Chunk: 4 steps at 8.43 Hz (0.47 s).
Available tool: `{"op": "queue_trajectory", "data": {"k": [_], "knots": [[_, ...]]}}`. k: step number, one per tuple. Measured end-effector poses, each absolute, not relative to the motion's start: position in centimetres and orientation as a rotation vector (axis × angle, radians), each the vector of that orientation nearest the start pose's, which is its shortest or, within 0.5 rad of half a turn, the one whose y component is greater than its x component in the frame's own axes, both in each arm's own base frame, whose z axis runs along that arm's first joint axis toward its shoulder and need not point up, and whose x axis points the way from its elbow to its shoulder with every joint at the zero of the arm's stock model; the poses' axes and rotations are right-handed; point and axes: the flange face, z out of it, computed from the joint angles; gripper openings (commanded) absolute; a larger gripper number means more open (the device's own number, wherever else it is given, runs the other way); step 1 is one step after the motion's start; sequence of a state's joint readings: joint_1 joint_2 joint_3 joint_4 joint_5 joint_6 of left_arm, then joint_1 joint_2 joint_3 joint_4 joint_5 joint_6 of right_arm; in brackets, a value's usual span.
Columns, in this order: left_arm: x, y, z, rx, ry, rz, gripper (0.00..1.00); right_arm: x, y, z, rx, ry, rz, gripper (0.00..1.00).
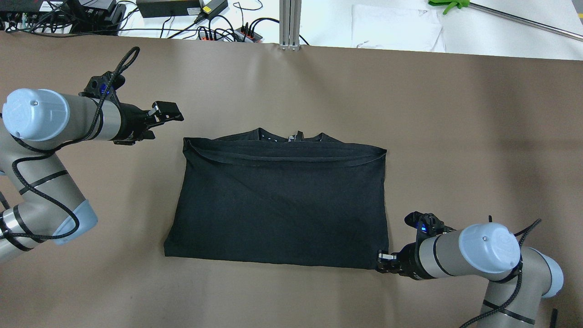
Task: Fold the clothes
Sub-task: 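Grasp the near corner with the right gripper and drag it diagonally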
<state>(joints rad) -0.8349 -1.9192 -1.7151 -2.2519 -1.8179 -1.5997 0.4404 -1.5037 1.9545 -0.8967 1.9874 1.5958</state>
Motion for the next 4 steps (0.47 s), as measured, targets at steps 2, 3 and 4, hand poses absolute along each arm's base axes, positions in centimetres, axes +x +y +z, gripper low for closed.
{"op": "queue_trajectory", "data": {"k": [2,3,4], "knots": [[33.5,-53.2,32.3,0.273,1.173,-0.599,1.00,-43.3,-26.7,32.4,-0.199,-1.227,0.146,0.00],[33.5,-53.2,32.4,0.280,1.170,-0.591,1.00,-44.0,-24.9,30.4,-0.236,-1.258,0.130,0.00],[33.5,-53.3,32.4,0.285,1.167,-0.587,1.00,-44.6,-23.3,28.7,-0.284,-1.280,0.137,0.00]]}}
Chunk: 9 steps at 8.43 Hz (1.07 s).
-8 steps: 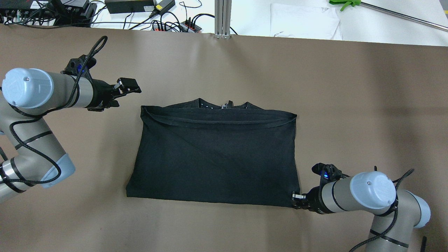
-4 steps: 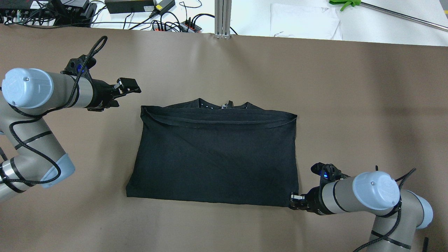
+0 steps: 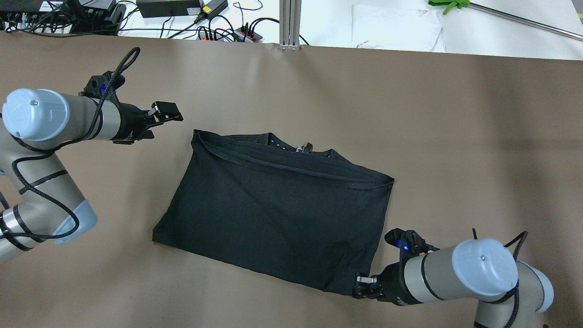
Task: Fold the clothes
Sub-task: 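Grasp the near corner with the right gripper and drag it diagonally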
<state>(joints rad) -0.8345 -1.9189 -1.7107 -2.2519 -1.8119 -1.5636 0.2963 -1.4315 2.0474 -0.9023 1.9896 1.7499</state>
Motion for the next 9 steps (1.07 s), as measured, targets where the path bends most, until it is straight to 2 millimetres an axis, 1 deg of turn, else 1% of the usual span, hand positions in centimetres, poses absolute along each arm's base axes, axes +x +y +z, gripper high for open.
{"op": "queue_trajectory", "data": {"k": [1,2,3,4,5,6,8,9], "knots": [[33.5,-53.3,32.6,0.287,1.162,-0.586,1.00,-45.1,-22.0,27.4,-0.323,-1.293,0.141,0.10],[33.6,-53.4,32.8,0.288,1.159,-0.585,1.00,-45.7,-20.6,26.6,-0.354,-1.300,0.131,0.94],[33.6,-53.4,32.8,0.288,1.157,-0.585,1.00,-46.5,-19.3,26.0,-0.362,-1.306,0.124,0.95],[33.7,-53.4,32.9,0.287,1.156,-0.584,1.00,-47.0,-18.6,25.8,-0.348,-1.312,0.126,0.95],[33.7,-53.4,33.0,0.286,1.154,-0.583,1.00,-47.2,-18.5,25.9,-0.322,-1.316,0.141,0.95],[33.8,-53.3,33.1,0.284,1.153,-0.580,1.00,-47.0,-19.0,26.1,-0.298,-1.316,0.163,0.95],[34.3,-52.5,32.8,0.277,1.161,-0.564,1.00,-45.6,-21.8,27.5,-0.248,-1.300,0.224,0.95],[34.9,-51.3,33.0,0.266,1.164,-0.546,1.00,-44.9,-23.5,28.1,-0.219,-1.292,0.253,0.95]]}}
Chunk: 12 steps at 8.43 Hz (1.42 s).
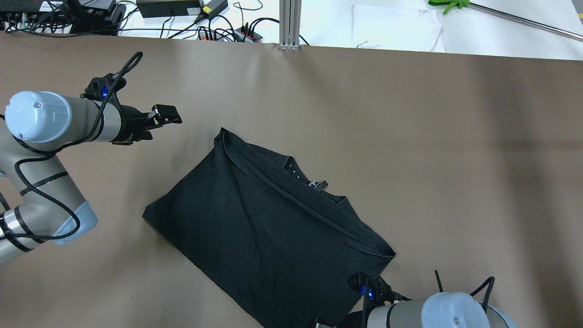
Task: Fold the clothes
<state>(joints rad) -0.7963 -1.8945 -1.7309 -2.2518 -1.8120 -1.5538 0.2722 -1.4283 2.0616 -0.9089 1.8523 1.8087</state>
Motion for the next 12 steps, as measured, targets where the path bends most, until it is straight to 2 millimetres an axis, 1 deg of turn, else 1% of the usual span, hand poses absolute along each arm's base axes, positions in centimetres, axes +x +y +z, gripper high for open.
{"op": "queue_trajectory", "data": {"k": [2,3,5,6,7,8,10,12], "knots": [[35.5,-47.2,34.2,0.231,1.164,-0.499,1.00,-43.2,-27.1,28.9,-0.141,-1.286,0.290,0.95],[35.5,-45.1,35.1,0.213,1.161,-0.478,1.00,-42.5,-28.6,29.2,-0.113,-1.283,0.309,0.95],[35.2,-41.3,37.9,0.196,1.167,-0.438,1.00,-41.4,-30.6,29.7,-0.078,-1.277,0.344,0.95],[35.5,-40.0,39.2,0.207,1.165,-0.429,1.00,-41.2,-31.1,29.8,-0.064,-1.274,0.357,0.95],[36.3,-39.2,40.1,0.217,1.155,-0.424,1.00,-41.2,-31.3,29.8,-0.054,-1.273,0.366,0.95],[37.3,-38.8,40.9,0.223,1.142,-0.421,1.00,-41.2,-31.4,30.0,-0.049,-1.271,0.371,0.95],[39.0,-38.9,42.3,0.227,1.114,-0.421,1.00,-41.3,-31.6,30.1,-0.043,-1.267,0.377,0.95],[39.8,-39.3,43.0,0.225,1.100,-0.424,1.00,-41.4,-31.6,30.1,-0.042,-1.267,0.377,0.95]]}}
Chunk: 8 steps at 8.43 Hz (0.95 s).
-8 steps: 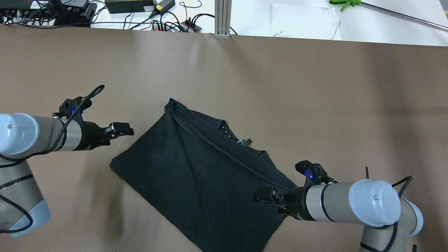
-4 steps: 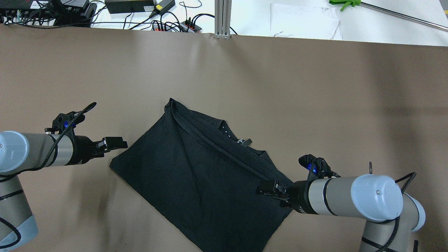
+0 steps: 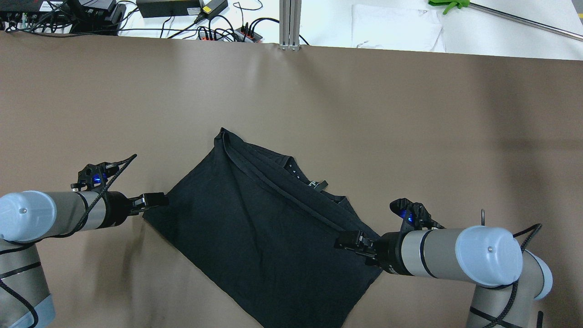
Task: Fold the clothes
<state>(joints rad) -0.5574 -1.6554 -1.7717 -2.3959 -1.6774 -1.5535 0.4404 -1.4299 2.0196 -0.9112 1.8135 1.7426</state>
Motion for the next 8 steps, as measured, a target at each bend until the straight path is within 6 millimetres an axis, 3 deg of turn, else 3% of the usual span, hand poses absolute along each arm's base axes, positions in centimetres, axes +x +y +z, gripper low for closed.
{"op": "queue_trajectory", "data": {"k": [3,4,5,6,8], "knots": [[40.3,-38.6,43.7,0.213,1.088,-0.413,1.00,-41.3,-31.6,30.1,-0.042,-1.268,0.377,0.95],[40.6,-38.3,43.8,0.209,1.088,-0.406,0.94,-41.3,-31.6,30.1,-0.042,-1.267,0.378,0.95],[40.8,-38.1,43.8,0.205,1.088,-0.401,0.52,-41.3,-31.7,30.1,-0.041,-1.267,0.379,0.95],[41.0,-37.8,43.8,0.201,1.088,-0.398,0.01,-41.2,-31.7,30.2,-0.040,-1.267,0.381,0.95],[41.1,-37.6,43.7,0.196,1.092,-0.400,0.00,-41.1,-31.8,30.2,-0.039,-1.266,0.383,0.95]]}}
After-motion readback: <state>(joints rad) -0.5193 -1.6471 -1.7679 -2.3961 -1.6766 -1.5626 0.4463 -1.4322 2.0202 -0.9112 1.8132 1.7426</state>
